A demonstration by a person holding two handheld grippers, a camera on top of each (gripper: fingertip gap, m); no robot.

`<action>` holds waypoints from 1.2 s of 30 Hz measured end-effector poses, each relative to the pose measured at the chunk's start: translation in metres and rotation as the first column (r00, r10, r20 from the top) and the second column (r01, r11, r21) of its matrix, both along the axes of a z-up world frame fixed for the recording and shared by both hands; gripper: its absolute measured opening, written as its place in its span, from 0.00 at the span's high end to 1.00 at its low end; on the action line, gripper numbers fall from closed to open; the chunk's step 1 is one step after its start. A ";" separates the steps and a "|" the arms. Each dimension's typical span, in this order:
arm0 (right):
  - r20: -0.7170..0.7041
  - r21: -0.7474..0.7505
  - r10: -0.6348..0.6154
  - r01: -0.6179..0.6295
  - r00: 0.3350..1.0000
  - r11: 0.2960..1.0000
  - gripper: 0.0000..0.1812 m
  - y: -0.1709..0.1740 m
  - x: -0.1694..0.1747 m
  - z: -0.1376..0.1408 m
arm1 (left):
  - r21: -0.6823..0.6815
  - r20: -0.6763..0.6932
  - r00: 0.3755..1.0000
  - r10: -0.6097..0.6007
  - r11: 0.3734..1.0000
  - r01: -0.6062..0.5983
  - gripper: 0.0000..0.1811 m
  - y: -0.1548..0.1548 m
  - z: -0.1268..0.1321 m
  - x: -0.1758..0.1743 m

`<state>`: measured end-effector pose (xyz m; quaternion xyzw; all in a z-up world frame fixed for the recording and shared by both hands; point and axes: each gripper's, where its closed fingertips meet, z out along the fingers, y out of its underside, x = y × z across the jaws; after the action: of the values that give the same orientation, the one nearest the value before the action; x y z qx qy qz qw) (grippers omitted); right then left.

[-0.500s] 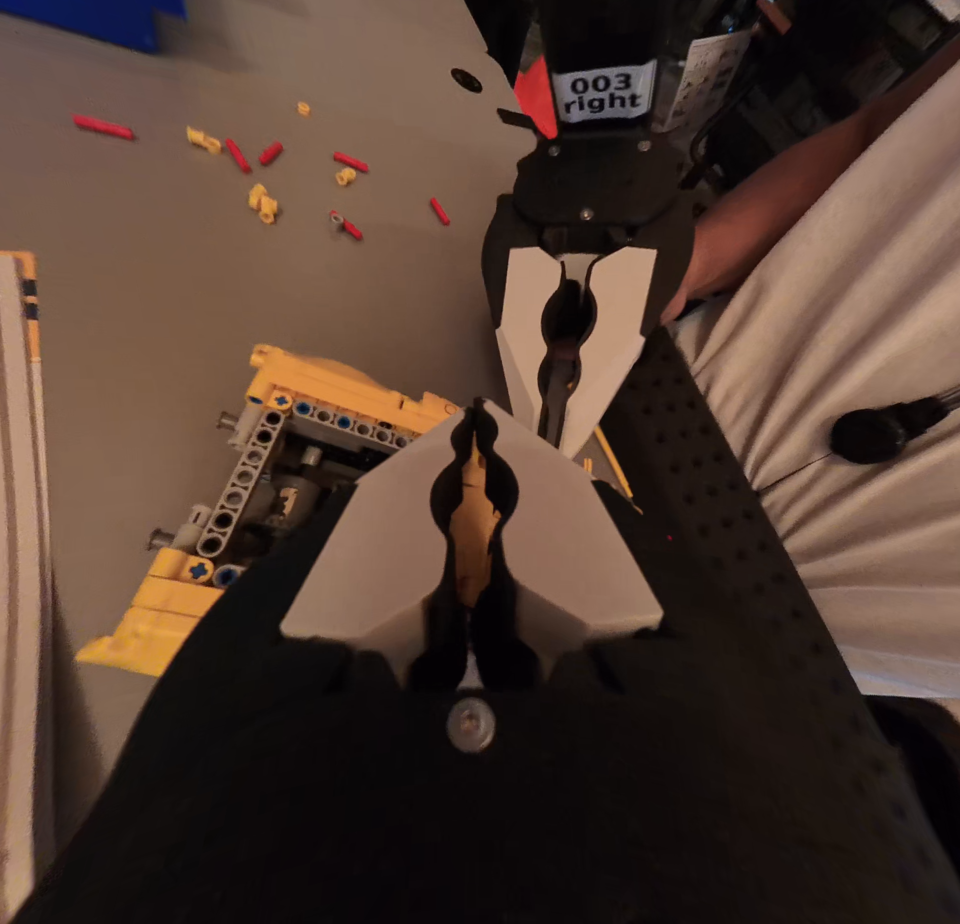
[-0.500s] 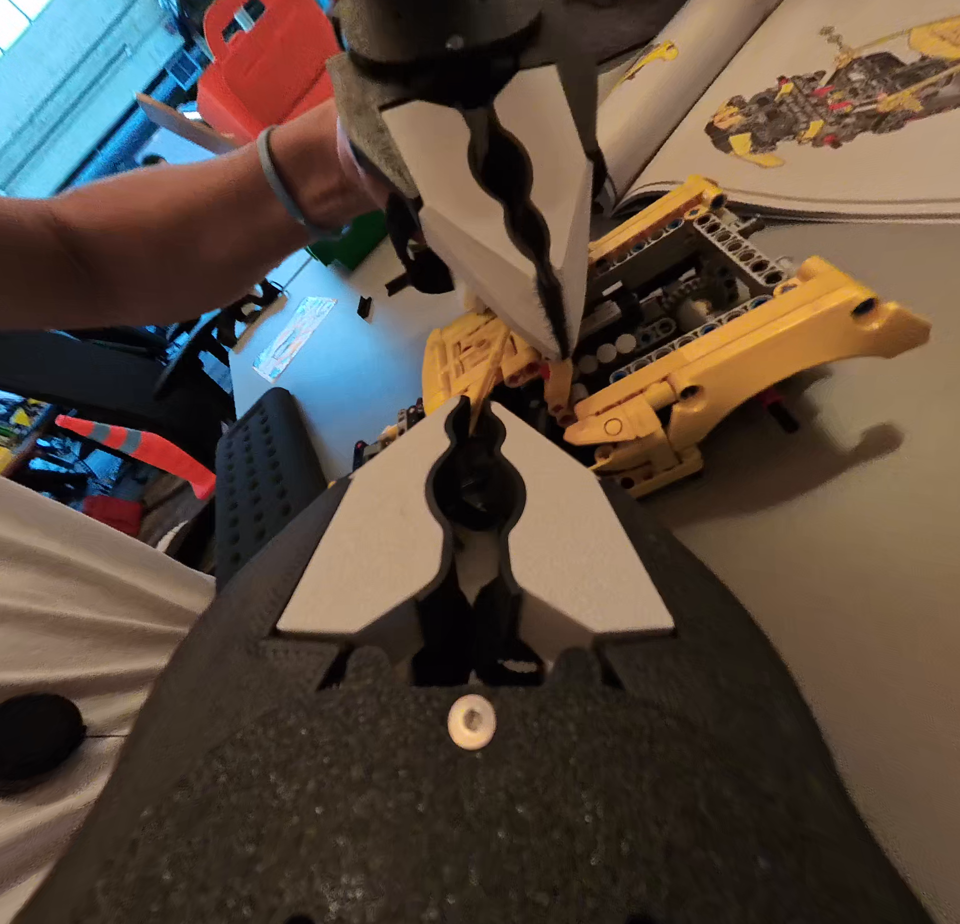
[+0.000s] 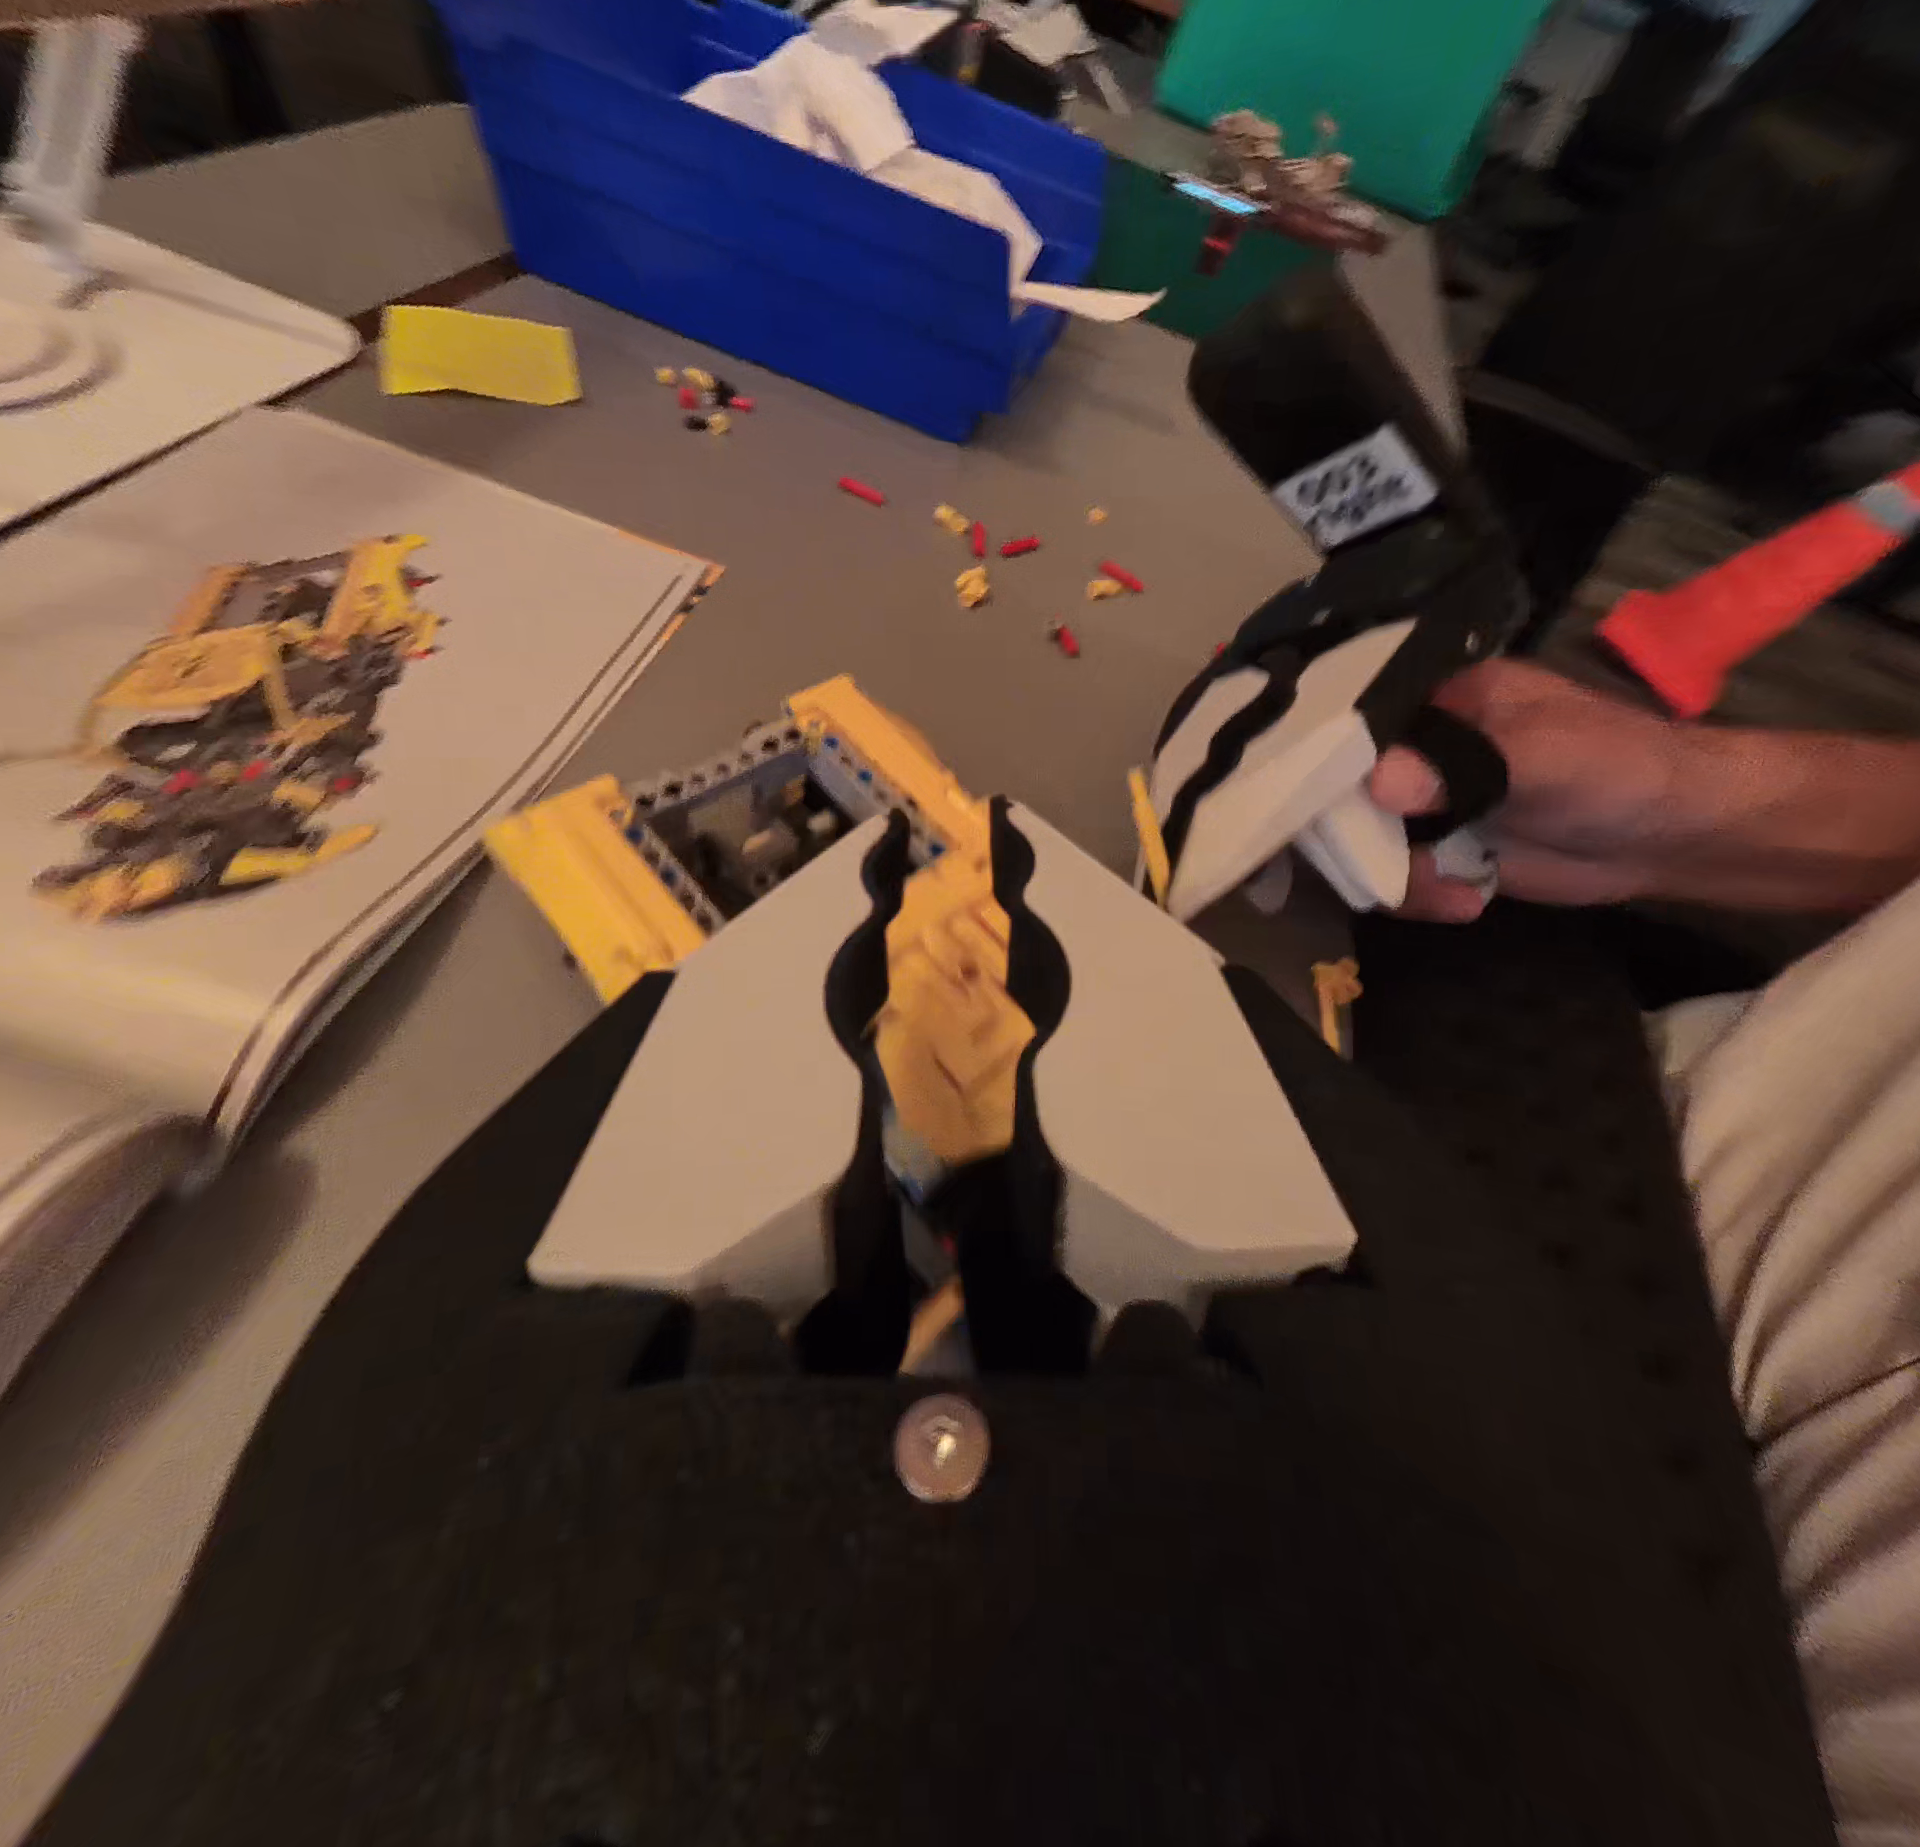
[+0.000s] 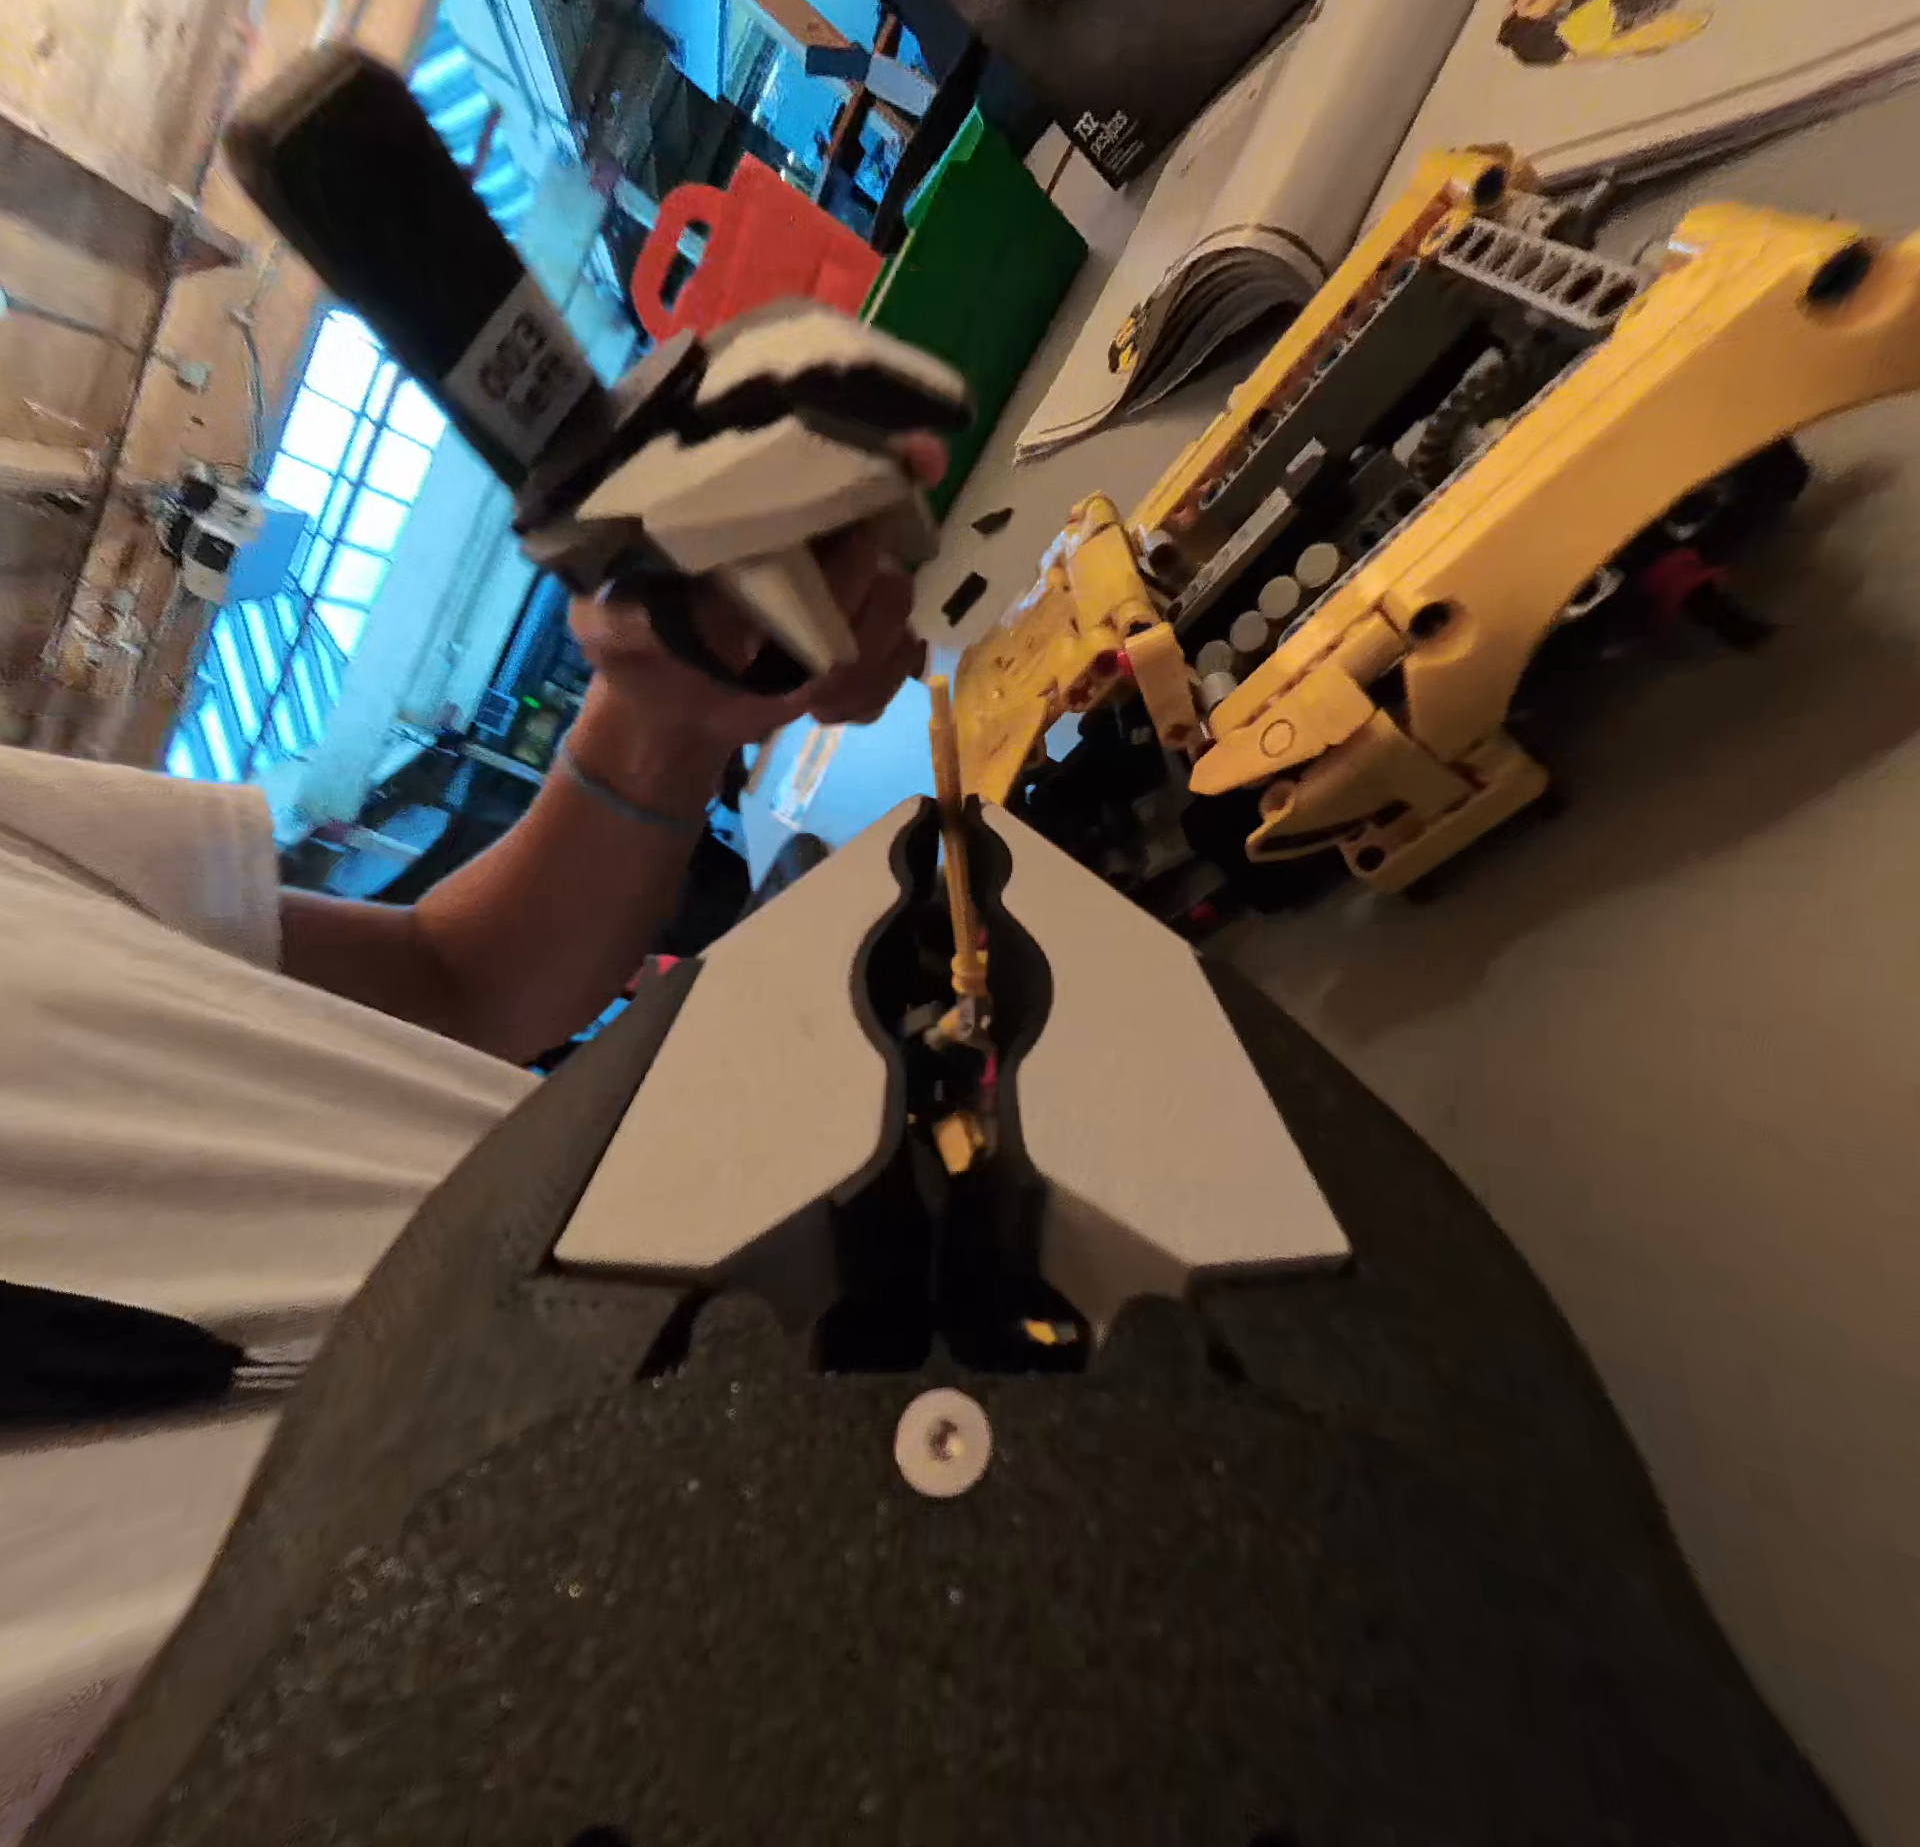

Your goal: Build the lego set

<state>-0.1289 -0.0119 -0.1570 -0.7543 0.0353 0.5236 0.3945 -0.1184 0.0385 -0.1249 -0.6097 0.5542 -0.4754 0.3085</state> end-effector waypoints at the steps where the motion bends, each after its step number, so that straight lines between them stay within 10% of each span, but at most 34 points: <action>1: 0.025 0.017 0.015 -0.015 1.000 1.000 0.98 0.000 0.000 0.000 | 0.042 -0.009 0.999 0.047 0.998 -0.046 0.91 -0.005 -0.003 -0.011; 9: 0.014 -0.016 0.093 -0.093 0.996 0.996 0.98 0.007 0.005 0.003 | 0.187 -0.161 0.916 0.366 0.923 -0.336 0.78 -0.052 -0.047 -0.060; 16: 0.139 -0.048 0.044 -0.038 0.989 0.998 0.98 0.007 0.018 -0.010 | 0.247 -0.319 0.873 0.369 0.922 -0.299 0.75 -0.100 -0.083 -0.062; 31: -0.078 -0.025 0.037 -0.039 0.996 0.999 0.98 0.018 -0.029 0.008 | 0.578 -0.334 0.813 0.477 0.785 -0.222 0.80 -0.012 -0.083 -0.112; 36: -0.003 -0.042 0.027 -0.027 1.000 0.999 0.98 0.031 -0.021 0.008 | 0.834 -0.019 0.800 0.600 0.450 -0.319 0.95 -0.017 -0.028 -0.123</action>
<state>-0.1503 0.0191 -0.1494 -0.7622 0.0365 0.5288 0.3716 -0.2410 0.0211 -0.1532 -0.5996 0.5572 0.0304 0.5736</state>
